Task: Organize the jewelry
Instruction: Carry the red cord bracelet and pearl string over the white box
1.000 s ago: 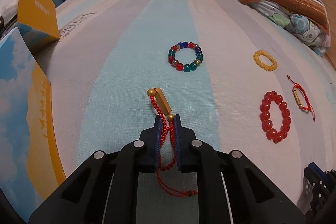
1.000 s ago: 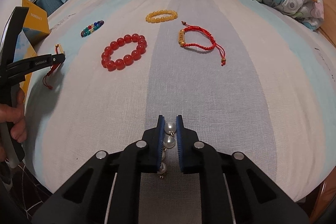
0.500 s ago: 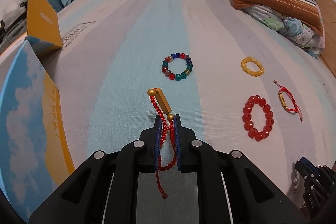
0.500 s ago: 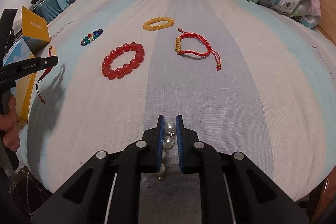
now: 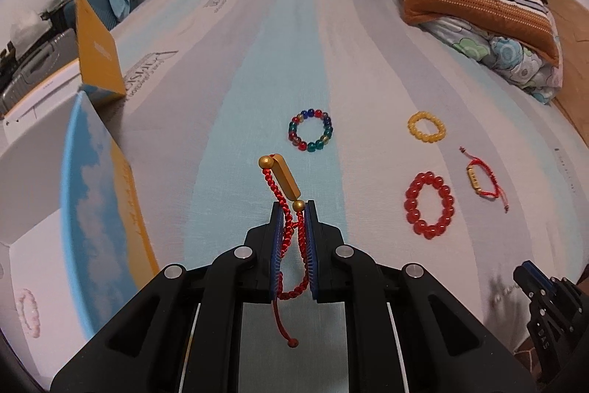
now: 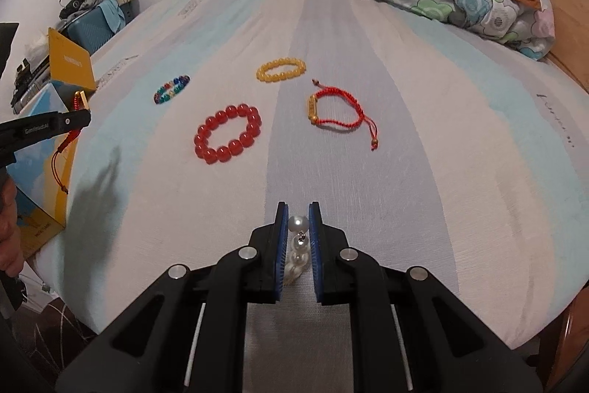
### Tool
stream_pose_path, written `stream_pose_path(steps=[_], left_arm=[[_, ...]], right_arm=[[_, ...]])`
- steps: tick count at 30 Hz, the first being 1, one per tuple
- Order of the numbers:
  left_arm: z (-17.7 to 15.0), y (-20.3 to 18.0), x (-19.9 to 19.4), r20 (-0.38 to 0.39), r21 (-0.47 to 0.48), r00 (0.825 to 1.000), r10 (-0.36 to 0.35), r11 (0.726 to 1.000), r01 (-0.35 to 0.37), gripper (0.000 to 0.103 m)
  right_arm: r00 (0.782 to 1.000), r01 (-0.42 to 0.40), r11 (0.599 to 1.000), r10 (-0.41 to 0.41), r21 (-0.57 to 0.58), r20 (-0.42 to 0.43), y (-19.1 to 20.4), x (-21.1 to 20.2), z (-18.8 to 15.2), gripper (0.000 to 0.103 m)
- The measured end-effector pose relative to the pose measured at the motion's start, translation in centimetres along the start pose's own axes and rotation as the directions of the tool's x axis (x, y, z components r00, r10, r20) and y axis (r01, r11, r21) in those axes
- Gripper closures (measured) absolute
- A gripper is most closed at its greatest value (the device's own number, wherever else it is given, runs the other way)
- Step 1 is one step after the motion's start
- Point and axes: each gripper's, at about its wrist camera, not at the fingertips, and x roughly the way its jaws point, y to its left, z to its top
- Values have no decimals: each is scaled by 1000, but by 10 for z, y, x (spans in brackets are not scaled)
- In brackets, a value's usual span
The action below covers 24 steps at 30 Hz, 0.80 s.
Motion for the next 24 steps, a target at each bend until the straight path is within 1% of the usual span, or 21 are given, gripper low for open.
stream_pose_path(steps=[10,15,18,24], left_arm=[[4,8,-43,30,14,1000,3,1000,-4,92],[3,19,-60,35,7,999,7,1000,-7,92],[3,25,-71,31,3,999,23,1000,-23,92],[8,41,-98,54,-4,998,28,1000,-28,92]], right_arm=[[999,12,1000,-12,-4,50,9,-28,14,92],[997,15,1000,-13,-17,70,17,-40,21,92],[997,12,1000,-11,-16,82,22,-48,26,92],[995,6,1000,-5,-15,103,32,-63,37,92]])
